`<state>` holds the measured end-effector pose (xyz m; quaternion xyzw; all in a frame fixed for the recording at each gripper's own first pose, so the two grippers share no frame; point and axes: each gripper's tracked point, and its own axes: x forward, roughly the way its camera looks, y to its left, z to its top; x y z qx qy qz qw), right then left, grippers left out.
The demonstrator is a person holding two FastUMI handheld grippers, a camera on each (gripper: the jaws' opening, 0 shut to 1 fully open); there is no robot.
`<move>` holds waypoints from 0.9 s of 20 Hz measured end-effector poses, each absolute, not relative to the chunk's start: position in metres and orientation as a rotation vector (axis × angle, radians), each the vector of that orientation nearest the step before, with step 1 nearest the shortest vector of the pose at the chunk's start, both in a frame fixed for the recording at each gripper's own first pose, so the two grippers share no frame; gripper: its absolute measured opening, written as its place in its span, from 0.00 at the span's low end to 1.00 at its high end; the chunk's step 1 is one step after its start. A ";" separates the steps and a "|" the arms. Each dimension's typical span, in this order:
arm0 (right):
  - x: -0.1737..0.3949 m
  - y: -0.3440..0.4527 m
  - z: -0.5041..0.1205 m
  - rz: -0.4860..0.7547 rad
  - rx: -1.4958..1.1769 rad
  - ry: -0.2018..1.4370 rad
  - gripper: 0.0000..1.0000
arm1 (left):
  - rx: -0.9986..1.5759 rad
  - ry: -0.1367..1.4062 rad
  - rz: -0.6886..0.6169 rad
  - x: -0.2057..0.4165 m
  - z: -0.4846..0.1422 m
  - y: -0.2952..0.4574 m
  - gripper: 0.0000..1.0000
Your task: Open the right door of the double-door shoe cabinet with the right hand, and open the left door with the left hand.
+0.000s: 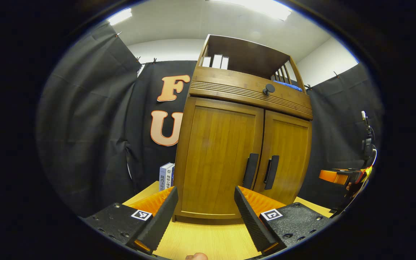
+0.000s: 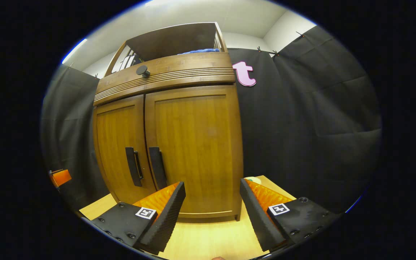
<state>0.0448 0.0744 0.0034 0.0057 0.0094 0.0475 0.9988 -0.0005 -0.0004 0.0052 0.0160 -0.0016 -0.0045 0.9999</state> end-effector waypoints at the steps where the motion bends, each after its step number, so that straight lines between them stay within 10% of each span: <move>1: 0.051 0.082 0.005 0.102 0.005 0.020 1.00 | 0.030 -0.001 -0.009 -0.001 0.005 0.000 0.95; 18: 0.158 0.196 -0.033 0.177 -0.044 0.086 0.89 | 0.024 0.024 0.058 -0.001 0.000 0.013 0.94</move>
